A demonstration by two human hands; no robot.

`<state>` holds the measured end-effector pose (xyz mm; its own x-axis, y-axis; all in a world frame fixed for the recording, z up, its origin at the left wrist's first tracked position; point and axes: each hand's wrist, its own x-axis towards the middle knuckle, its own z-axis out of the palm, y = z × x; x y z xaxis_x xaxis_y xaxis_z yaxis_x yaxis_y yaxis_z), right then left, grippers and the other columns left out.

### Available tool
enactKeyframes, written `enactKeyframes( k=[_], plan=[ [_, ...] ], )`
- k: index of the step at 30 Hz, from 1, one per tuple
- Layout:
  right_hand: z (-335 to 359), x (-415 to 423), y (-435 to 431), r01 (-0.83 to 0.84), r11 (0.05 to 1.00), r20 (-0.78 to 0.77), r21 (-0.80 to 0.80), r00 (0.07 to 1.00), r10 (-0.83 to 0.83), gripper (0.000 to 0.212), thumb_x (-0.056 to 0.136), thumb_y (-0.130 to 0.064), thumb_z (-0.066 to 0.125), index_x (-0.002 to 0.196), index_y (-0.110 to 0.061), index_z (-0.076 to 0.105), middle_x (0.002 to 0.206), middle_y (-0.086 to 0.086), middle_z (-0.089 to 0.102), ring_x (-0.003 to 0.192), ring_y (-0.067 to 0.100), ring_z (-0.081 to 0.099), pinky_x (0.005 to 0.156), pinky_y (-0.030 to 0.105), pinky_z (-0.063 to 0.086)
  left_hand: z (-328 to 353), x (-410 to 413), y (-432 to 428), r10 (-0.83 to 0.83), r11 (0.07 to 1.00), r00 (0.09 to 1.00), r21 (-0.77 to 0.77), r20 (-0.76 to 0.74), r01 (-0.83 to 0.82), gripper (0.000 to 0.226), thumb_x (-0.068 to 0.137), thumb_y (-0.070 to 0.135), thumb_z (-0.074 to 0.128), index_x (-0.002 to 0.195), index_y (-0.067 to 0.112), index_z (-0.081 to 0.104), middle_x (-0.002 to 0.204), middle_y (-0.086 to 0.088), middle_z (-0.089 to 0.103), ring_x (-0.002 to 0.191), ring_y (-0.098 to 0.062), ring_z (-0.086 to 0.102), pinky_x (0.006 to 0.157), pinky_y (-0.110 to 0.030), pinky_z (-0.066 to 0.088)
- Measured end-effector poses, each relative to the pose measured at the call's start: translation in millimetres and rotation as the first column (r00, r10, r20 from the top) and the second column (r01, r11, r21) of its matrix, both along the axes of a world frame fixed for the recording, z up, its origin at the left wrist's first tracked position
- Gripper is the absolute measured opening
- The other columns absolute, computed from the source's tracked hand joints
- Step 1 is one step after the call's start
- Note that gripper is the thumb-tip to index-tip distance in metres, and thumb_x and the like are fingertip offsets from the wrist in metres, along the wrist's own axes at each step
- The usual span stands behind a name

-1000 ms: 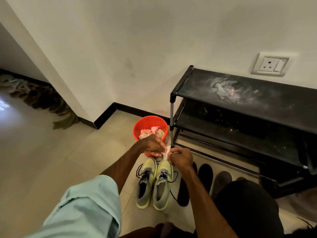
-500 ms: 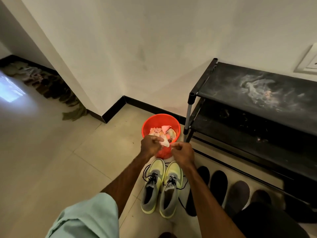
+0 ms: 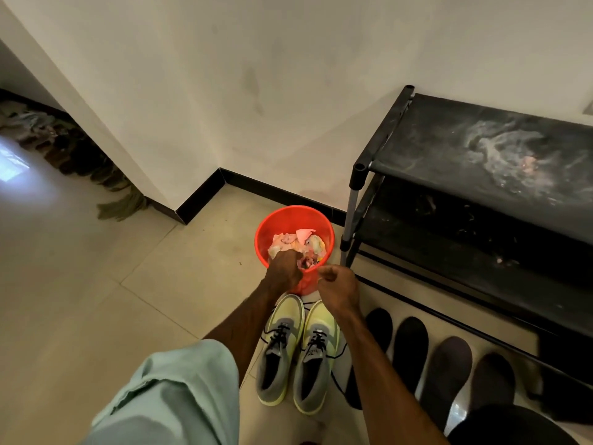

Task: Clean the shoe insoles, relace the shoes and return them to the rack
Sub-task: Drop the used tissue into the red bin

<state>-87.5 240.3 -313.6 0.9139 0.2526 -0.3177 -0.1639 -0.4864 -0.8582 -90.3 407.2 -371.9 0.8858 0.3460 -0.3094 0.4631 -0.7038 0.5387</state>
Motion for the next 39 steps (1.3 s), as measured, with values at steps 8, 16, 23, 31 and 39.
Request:
enactKeyframes(
  k=[8, 16, 23, 31, 39],
  plan=[
    [-5, 3, -2, 0.058, 0.998, -0.011, -0.009, 0.998, -0.058, 0.018, 0.089, -0.005, 0.067, 0.100, -0.015, 0.077, 0.099, -0.002, 0.073, 0.095, 0.013, 0.067, 0.089, 0.033, 0.057, -57, 10, 20, 0.015, 0.999, 0.999, 0.050, 0.048, -0.017, 0.044, 0.080, 0.031, 0.059, 0.117, 0.014, 0.075, 0.114, -0.006, 0.074, 0.107, -0.025, 0.067, 0.090, -0.037, 0.055],
    [13, 0, -6, 0.064, 0.997, 0.013, 0.030, 0.998, -0.065, 0.012, 0.089, -0.012, 0.071, 0.098, -0.013, 0.079, 0.095, -0.002, 0.075, 0.093, 0.013, 0.069, 0.088, 0.034, 0.058, 50, -16, -28, 0.125, 0.992, 0.972, 0.010, 0.200, -0.129, 0.015, 0.087, 0.007, 0.068, 0.094, 0.011, 0.080, 0.098, 0.002, 0.077, 0.087, -0.007, 0.063, 0.077, -0.021, 0.049],
    [67, -14, -46, 0.052, 0.998, 0.109, 0.044, 0.992, -0.057, 0.018, 0.089, -0.003, 0.068, 0.093, -0.018, 0.079, 0.092, -0.002, 0.077, 0.085, 0.010, 0.071, 0.085, 0.032, 0.059, 116, -28, -56, -0.098, 0.993, 0.965, 0.085, 0.242, 0.079, 0.016, 0.083, 0.024, 0.060, 0.089, 0.026, 0.075, 0.089, 0.010, 0.074, 0.080, -0.010, 0.068, 0.076, -0.038, 0.060],
    [154, -36, -136, 0.110, 0.993, 0.225, 0.036, 0.968, -0.115, 0.017, 0.087, -0.004, 0.070, 0.086, -0.017, 0.080, 0.075, -0.004, 0.075, 0.064, 0.003, 0.067, 0.071, 0.025, 0.058, 250, -25, -129, -0.535, 0.842, 0.824, 0.198, 0.188, 0.502, 0.010, 0.083, 0.024, 0.069, 0.087, 0.025, 0.078, 0.079, 0.011, 0.075, 0.073, 0.000, 0.068, 0.074, -0.030, 0.059],
    [264, -61, -290, 0.155, 0.969, 0.197, -0.193, 0.973, -0.117, 0.006, 0.085, -0.016, 0.073, 0.082, -0.018, 0.076, 0.077, 0.000, 0.075, 0.073, 0.015, 0.074, 0.056, 0.027, 0.060, 373, -29, -284, -0.800, 0.599, 0.576, 0.297, 0.168, 0.744, 0.008, 0.090, 0.028, 0.067, 0.089, 0.025, 0.075, 0.070, 0.009, 0.074, 0.061, 0.004, 0.067, 0.076, -0.035, 0.061]
  ],
)
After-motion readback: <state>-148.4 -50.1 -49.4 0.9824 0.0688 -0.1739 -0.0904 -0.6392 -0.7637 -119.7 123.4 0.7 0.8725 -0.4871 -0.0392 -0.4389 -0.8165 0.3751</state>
